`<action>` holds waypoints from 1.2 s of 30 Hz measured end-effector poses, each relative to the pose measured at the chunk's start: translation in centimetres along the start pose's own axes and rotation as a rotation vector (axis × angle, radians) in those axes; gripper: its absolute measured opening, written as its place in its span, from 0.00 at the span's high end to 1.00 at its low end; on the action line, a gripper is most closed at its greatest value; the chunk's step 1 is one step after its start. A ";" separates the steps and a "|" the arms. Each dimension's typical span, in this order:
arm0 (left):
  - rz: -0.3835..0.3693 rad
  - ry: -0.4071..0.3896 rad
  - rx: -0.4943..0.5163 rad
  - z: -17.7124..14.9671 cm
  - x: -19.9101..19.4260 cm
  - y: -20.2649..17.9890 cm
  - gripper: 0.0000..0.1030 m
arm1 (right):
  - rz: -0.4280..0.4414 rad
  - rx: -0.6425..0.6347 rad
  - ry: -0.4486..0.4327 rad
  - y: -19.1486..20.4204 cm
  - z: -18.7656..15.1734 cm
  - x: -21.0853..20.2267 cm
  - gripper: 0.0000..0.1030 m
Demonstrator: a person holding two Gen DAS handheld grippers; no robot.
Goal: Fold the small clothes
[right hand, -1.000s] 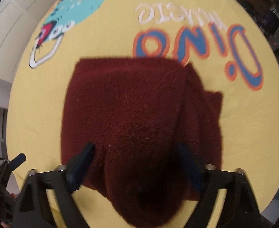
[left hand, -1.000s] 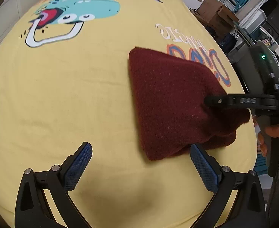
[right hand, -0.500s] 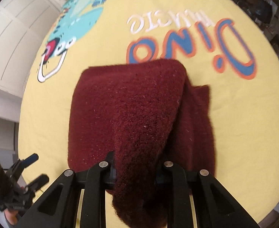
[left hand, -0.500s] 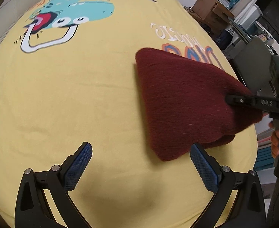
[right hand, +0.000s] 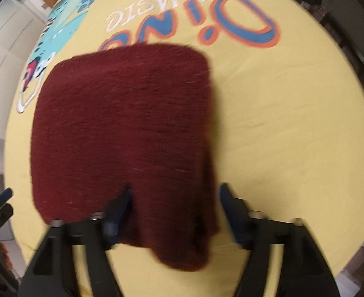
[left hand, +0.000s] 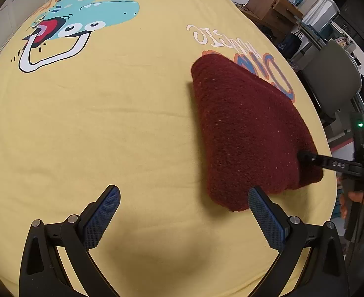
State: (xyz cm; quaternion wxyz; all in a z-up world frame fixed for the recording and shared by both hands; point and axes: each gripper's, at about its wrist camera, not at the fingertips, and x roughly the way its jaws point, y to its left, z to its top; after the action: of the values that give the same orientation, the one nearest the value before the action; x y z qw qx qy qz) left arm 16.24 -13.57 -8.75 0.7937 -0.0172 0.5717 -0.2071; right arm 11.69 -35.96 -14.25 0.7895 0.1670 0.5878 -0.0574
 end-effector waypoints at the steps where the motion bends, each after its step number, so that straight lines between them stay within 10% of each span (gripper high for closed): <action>1: -0.001 0.000 0.000 0.0 0.1 -0.1 0.01 | 0.001 0.001 -0.013 -0.2 0.1 -0.5 0.24; 13: 0.000 -0.008 0.027 3.0 1.5 -3.0 0.01 | 0.094 0.008 -0.137 1.0 3.0 -5.8 0.21; 25: 0.028 0.068 0.038 7.6 7.5 -6.2 0.01 | 0.065 -0.068 -0.069 3.3 4.5 0.4 0.21; 36: -0.004 0.131 -0.009 5.5 11.1 -3.3 0.01 | 0.089 -0.026 -0.027 -1.6 3.2 2.8 0.12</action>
State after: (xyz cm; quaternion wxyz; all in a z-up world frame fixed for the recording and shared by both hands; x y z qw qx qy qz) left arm 23.11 -21.62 -15.93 0.7542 -0.0084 0.6232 -0.2069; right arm 15.03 -38.27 -16.41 0.8012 0.1821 0.5698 -0.0167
